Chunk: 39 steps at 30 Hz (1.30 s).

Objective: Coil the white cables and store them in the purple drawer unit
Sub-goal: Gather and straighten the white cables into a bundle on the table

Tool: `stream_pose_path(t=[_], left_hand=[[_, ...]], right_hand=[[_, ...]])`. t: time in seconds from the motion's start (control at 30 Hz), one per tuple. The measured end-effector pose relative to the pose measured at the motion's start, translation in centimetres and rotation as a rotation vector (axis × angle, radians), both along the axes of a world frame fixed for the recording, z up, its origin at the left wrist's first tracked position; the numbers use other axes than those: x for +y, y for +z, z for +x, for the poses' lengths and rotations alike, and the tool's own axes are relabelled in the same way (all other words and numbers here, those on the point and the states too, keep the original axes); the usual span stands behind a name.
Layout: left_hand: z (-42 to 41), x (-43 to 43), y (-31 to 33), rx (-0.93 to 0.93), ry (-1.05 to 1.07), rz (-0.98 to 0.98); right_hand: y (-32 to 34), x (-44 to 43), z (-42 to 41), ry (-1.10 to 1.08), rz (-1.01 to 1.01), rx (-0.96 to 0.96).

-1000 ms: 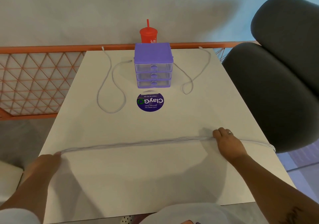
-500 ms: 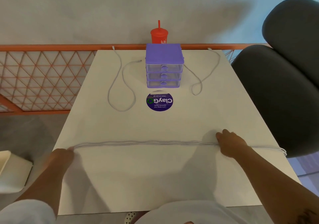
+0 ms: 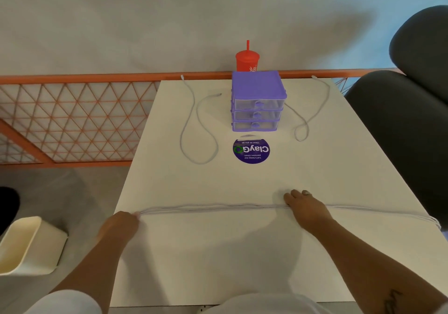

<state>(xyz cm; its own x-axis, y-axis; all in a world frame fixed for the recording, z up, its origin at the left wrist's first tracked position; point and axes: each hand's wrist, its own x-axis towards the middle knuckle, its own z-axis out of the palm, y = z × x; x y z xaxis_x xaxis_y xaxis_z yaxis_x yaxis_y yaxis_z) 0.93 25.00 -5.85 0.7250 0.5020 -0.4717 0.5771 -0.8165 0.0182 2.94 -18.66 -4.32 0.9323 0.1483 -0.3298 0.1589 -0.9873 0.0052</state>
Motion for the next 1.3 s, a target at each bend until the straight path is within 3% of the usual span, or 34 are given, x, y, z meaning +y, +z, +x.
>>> stream_pose_path(t=[0.13,0.27,0.33,0.4,0.5,0.7,1.0,1.3], left_hand=[[0.2,-0.2,1.8,-0.024,0.094,-0.181],[0.5,1.6,3.1,-0.1,0.573,-0.944],[1.3,1.9,4.3,-0.089,0.734,-1.233],[2.5,1.7,5.5,-0.041,0.816,-1.48],[4.0,0.7,6.7,0.0,0.856,-1.681],[7.7,-0.9,7.7,0.0,0.871,-1.802],[13.3,-3.3,6.2,-0.097,1.132,-1.713],[17.8,-2.5,3.9,0.109,0.962,-1.801]], right_hand=[[0.6,0.8,0.7,-0.154,0.033,0.04],[0.8,1.3,1.7,-0.171,0.05,0.09],[0.6,2.4,1.8,-0.229,0.122,0.088],[0.4,4.3,1.9,-0.26,0.182,0.06],[0.3,7.5,2.3,-0.253,0.253,0.033],[0.7,10.8,4.7,-0.204,0.329,0.131],[1.5,14.9,14.3,-0.129,0.466,0.076],[2.5,20.6,27.0,-0.281,0.716,0.031]])
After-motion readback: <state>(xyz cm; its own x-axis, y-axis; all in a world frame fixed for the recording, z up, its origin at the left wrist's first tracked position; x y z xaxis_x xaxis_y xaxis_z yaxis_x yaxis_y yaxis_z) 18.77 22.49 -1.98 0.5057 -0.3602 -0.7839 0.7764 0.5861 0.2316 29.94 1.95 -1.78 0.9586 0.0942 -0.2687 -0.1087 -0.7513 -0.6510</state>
